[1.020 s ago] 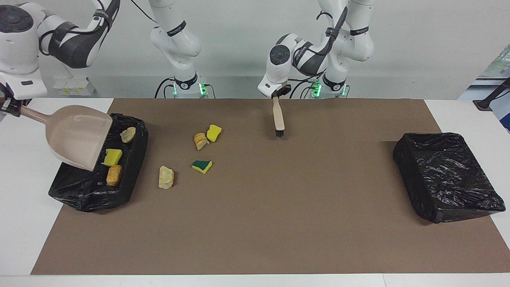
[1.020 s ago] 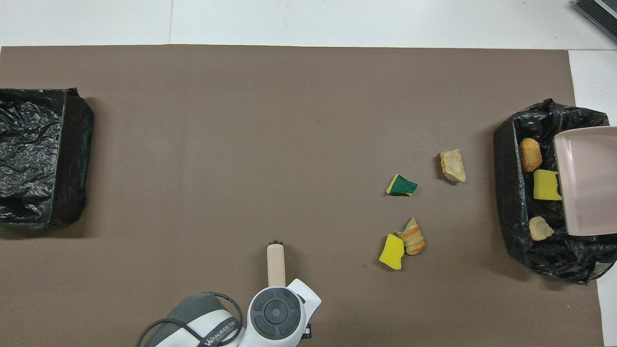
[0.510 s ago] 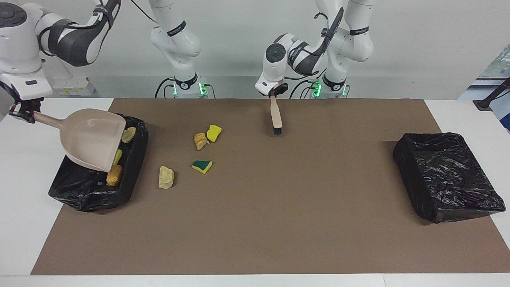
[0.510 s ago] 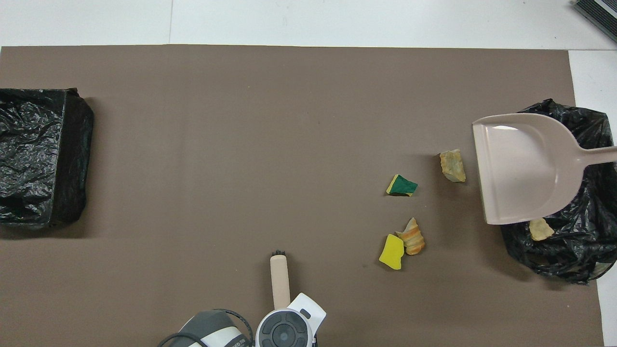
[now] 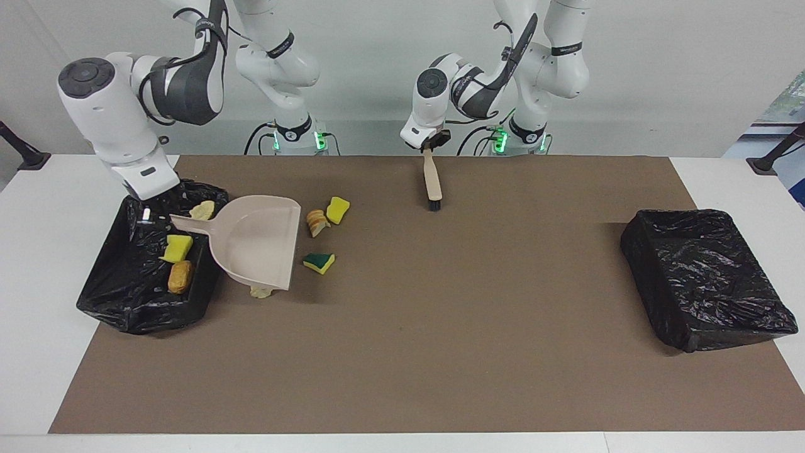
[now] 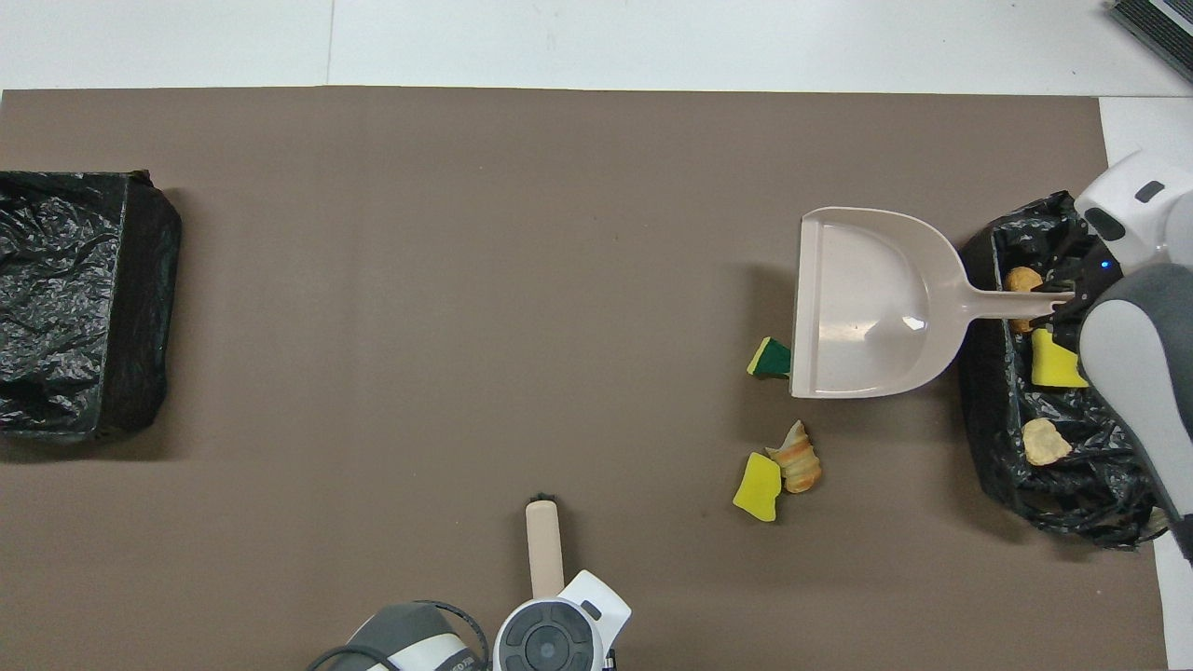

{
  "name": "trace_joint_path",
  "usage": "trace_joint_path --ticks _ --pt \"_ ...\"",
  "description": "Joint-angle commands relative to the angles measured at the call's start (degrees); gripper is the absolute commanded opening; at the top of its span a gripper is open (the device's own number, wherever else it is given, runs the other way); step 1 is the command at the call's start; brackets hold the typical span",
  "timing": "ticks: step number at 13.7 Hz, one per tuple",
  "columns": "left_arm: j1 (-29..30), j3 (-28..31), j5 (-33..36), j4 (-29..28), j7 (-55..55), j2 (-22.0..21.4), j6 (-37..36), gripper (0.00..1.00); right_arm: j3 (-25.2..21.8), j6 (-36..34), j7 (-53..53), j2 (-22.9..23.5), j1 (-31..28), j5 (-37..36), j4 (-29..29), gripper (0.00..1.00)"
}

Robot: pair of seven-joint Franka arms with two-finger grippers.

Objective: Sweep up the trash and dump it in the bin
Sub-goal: 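Lift the emptied dustpan with the right gripper away from the bag, then set the dustpan down mid-table with the right gripper and withdraw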

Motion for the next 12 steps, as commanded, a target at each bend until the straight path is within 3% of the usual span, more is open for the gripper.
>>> trace_joint_path --ticks 1,3,5,12 --pt "2.35 0.84 -0.93 1.69 3.28 -1.3 -1.3 1.0 -0.09 2.2 8.31 0.87 1.96 1.83 -1.38 0.0" --pt "4.9 1.02 1.26 4.32 4.51 -1.3 -1.47 1.0 -0.09 3.97 16.3 1.05 4.51 1.83 -2.34 0.0" --pt "6.93 1.19 9.06 6.96 4.6 -1.39 -2.26 1.0 -0.09 4.15 25.26 2.01 6.97 1.83 -2.35 0.0" --pt "26.69 1.19 16.56 20.4 22.85 -0.78 -8.93 1.0 0.0 5.11 55.59 3.77 15.58 3.23 -3.67 0.0"
